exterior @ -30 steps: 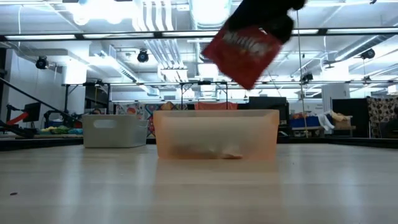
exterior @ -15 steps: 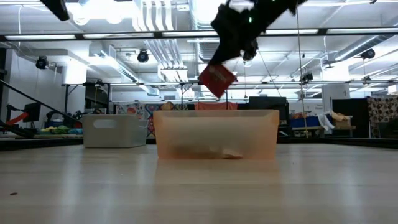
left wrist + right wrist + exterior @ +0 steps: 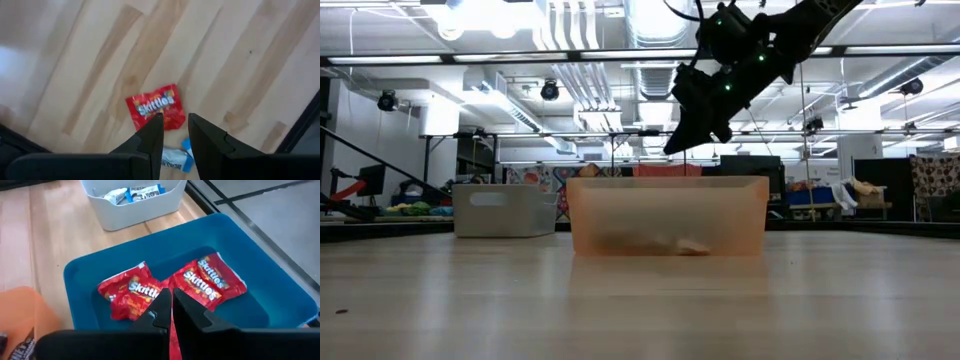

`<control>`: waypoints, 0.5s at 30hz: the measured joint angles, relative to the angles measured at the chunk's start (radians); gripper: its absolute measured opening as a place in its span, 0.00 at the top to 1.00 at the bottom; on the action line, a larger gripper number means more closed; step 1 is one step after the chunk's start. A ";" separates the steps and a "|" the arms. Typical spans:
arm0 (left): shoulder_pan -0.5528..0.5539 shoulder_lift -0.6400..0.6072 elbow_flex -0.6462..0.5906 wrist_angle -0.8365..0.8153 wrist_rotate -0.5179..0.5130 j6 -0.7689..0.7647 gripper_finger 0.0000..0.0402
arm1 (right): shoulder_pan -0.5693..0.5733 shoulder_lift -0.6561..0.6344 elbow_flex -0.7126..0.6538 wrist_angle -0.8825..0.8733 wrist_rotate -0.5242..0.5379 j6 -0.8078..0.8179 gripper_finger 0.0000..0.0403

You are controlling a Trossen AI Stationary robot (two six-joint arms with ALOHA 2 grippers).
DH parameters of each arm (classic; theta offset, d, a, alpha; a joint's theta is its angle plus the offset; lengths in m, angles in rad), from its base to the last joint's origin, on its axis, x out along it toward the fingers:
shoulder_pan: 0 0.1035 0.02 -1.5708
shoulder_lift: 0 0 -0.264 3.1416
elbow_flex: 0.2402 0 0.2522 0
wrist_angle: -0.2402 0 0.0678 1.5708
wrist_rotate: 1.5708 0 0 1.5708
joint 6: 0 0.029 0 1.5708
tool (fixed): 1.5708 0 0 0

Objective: Sort candy
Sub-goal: Put the red candy into the blue bin, then put the blue chocolate bar into the gray bin

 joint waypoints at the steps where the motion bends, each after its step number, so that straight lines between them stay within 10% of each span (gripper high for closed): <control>1: -0.005 0.000 0.000 0.000 0.005 -0.013 0.81 | 0.000 0.000 0.000 0.002 0.000 -0.007 0.97; 15: -0.050 0.007 0.000 -0.025 0.126 -0.437 0.81 | 0.013 -0.003 0.061 -0.074 0.001 -0.019 0.83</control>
